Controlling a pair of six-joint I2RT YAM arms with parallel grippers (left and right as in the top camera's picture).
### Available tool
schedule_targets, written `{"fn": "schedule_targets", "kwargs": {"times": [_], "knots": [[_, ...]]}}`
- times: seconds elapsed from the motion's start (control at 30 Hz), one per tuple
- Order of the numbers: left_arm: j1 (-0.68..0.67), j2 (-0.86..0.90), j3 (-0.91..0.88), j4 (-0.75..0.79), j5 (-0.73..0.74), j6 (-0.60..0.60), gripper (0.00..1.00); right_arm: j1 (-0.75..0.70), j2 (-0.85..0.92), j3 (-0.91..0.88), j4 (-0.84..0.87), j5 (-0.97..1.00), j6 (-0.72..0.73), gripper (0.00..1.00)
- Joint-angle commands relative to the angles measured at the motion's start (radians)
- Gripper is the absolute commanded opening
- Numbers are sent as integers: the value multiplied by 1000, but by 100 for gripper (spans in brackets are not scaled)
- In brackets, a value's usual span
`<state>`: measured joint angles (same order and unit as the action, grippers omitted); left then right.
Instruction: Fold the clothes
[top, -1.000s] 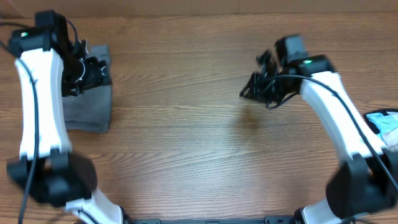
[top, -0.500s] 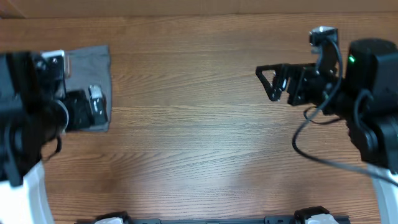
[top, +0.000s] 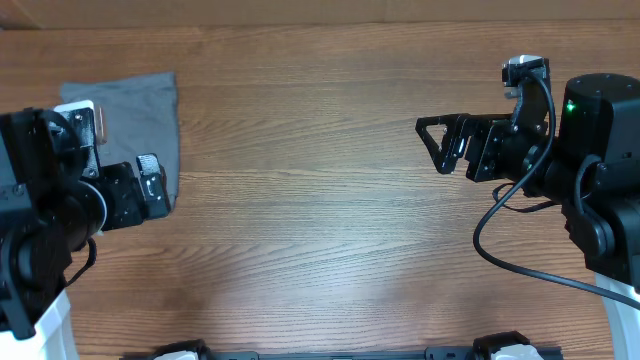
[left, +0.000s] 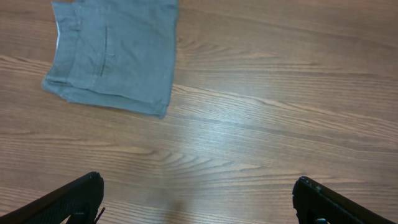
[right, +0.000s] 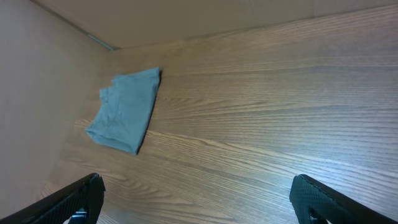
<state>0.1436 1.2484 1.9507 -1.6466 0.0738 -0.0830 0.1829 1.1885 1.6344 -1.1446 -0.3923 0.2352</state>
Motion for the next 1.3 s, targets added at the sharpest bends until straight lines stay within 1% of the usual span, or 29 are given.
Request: {"fn": "schedule_targets", "kwargs": {"times": [0.0,0.2,0.33,0.4,0.47,0.57,0.7,0.8,0.9,1.03,1.27], "knots": [[0,14,-5,1,-11,-22,100,-5,1,10,5,7,0,100],[0,41,-5,1,-11,-22,100,-5,1,10,0,11,-1,100],[0,57,-5,2,-11,-22,100,0,-14,10,5,131,-11,100],[0,66,-5,1,-11,-22,100,1,-31,5,17,178,-52,100],[0,74,-5,2,-11,-22,100,0,-68,-24,80,213,-99,100],[0,86,-5,1,-11,-22,100,0,-158,-148,271,212,-163,100],[0,102,-5,2,-11,-22,100,-2,-314,-434,575,212,-161,100],[0,113,-5,2,-11,-22,100,-2,-433,-652,724,212,-157,100],[0,122,-5,1,-11,-22,100,-8,-545,-838,797,222,-158,100],[0,128,-5,2,-11,-22,100,-31,-684,-1027,830,223,-157,100],[0,132,-5,2,-11,-22,100,-112,-914,-1243,830,222,-156,100]]}}
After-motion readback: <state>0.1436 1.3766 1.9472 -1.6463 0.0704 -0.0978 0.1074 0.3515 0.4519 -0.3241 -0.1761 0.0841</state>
